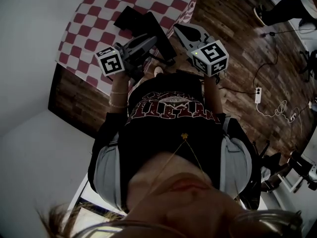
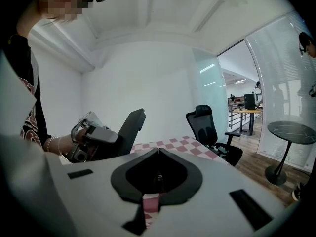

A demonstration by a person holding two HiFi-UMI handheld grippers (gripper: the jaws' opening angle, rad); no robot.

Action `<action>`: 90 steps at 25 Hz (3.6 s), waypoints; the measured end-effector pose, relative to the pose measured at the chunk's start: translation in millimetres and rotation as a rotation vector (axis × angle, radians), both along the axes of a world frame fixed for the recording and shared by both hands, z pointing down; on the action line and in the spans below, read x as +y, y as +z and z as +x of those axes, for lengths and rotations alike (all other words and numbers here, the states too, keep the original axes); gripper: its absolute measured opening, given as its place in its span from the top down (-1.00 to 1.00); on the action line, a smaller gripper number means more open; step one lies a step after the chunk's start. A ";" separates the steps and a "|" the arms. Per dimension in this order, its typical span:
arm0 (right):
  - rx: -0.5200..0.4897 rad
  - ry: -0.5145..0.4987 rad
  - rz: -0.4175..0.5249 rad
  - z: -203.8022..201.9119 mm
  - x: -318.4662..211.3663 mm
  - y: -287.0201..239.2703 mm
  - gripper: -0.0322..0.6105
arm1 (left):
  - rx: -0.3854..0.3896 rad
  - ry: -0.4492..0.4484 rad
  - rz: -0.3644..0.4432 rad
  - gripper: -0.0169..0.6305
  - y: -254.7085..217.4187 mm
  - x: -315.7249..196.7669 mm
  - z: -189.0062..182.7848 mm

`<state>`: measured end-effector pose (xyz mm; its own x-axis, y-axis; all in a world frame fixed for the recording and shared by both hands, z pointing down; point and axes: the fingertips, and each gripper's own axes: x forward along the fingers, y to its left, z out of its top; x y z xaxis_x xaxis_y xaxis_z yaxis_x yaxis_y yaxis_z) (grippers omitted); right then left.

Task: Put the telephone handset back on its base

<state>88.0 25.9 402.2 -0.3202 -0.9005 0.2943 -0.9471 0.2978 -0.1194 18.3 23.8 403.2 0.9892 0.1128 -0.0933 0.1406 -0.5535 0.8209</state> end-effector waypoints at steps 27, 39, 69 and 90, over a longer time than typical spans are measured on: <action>-0.031 -0.253 -0.030 -15.8 -56.5 3.7 0.84 | 0.004 -0.231 -0.037 0.71 0.6 -36.8 -3.6; -0.041 -0.442 -0.057 -4.6 -123.0 10.6 0.84 | -0.003 -0.398 -0.045 0.72 5.0 -92.3 15.4; -0.016 -0.906 -0.092 -28.3 -149.7 24.0 0.84 | -0.075 -0.880 -0.061 0.71 22.8 -96.2 -8.6; -0.037 -0.733 -0.116 -69.6 -163.8 30.2 0.84 | -0.100 -0.673 -0.068 0.71 29.8 -122.0 -49.7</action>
